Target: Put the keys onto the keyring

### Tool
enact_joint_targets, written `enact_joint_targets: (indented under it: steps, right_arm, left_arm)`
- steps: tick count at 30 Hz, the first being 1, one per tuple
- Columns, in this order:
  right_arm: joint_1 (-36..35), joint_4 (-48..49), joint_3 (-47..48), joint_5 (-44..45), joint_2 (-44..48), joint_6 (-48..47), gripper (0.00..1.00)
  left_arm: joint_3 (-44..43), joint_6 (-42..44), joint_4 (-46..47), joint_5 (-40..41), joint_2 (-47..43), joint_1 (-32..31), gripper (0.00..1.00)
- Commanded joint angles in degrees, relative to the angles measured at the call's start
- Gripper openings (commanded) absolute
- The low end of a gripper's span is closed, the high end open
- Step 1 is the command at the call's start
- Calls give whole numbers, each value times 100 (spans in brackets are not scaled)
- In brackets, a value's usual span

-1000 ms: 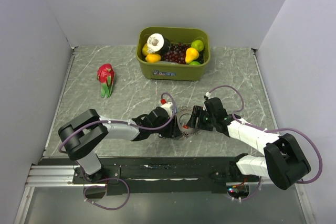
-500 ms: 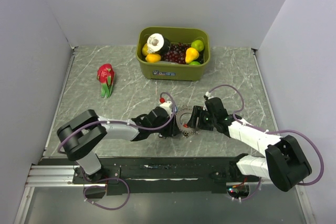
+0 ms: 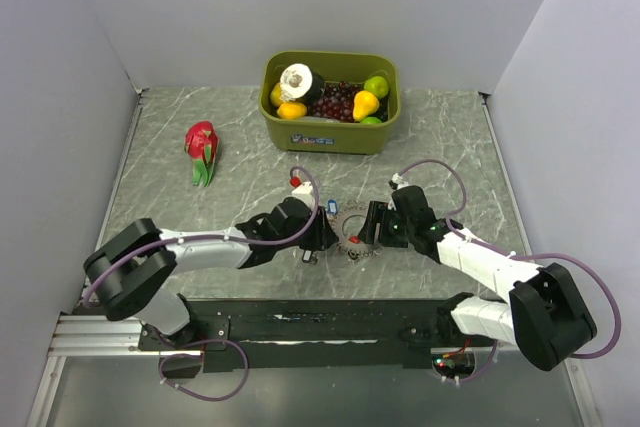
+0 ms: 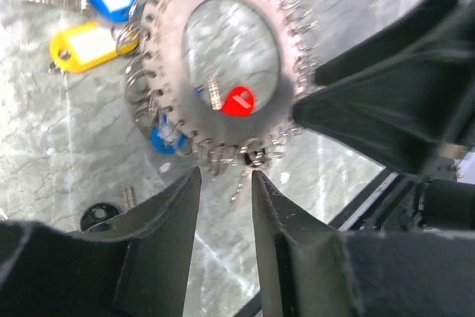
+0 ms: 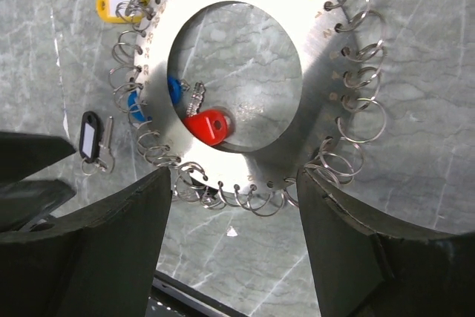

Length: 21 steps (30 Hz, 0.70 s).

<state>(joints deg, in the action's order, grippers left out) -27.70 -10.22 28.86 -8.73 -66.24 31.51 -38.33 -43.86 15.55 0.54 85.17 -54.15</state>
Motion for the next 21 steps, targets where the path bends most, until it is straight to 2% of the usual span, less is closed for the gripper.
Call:
enact_joint_targets:
  steps: [1, 6, 21]
  right_arm:
    - [54, -76, 146, 301, 128, -136, 75]
    - [63, -165, 155, 486, 208, -197, 75]
    - [72, -112, 102, 372, 199, -241, 75]
  left_arm:
    - [-8, -299, 334, -466, 342, 80, 39]
    - [-61, -282, 800, -862, 483, 45, 41]
    - [-570, 184, 730, -845, 1221, -104, 43]
